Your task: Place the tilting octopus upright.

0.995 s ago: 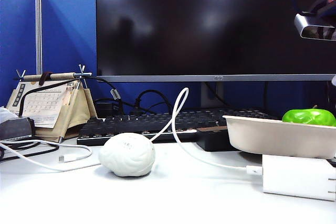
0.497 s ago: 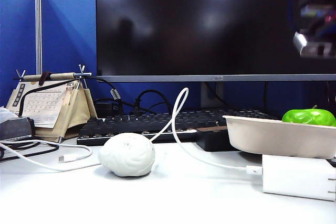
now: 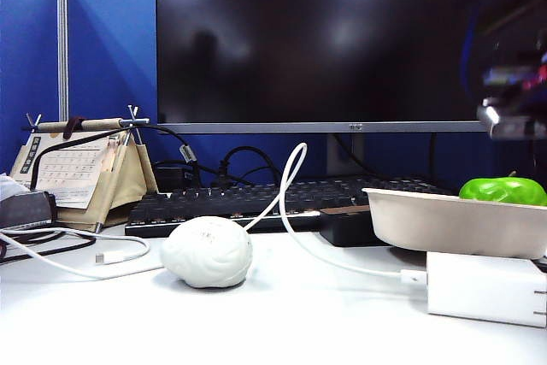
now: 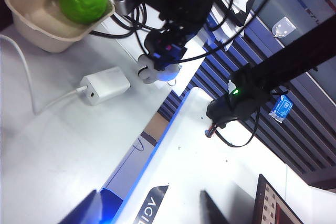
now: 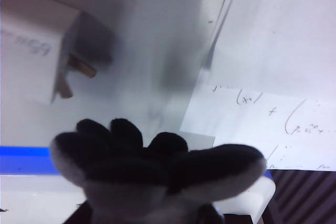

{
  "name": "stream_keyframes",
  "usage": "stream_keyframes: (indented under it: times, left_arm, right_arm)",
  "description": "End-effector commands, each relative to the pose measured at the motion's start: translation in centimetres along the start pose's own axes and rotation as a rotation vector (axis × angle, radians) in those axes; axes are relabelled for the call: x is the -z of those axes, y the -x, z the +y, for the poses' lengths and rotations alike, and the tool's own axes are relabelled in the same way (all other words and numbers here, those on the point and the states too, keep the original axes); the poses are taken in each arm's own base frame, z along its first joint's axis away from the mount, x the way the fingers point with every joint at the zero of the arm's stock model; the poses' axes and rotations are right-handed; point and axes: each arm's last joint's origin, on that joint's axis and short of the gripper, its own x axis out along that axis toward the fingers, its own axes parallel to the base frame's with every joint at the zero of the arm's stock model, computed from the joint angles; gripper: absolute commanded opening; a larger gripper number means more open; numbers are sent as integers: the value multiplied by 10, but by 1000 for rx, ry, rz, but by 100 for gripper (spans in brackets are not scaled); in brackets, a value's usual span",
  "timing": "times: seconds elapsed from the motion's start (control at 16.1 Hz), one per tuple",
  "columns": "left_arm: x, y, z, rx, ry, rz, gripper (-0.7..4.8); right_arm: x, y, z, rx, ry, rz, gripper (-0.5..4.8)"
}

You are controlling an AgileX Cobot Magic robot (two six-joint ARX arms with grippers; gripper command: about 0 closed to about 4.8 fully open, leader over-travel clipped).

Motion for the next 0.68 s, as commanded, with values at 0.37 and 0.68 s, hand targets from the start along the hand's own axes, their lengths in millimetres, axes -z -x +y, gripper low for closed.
stream_keyframes:
  times: [0.37, 0.68]
  left_arm:
    - [0, 0, -1, 8, -9, -3, 246]
    - [0, 0, -1, 7, -4, 2, 246]
  right_arm:
    - [-13, -12, 4, 21, -6, 44, 220]
    - [-19, -19, 5, 30, -7, 70, 220]
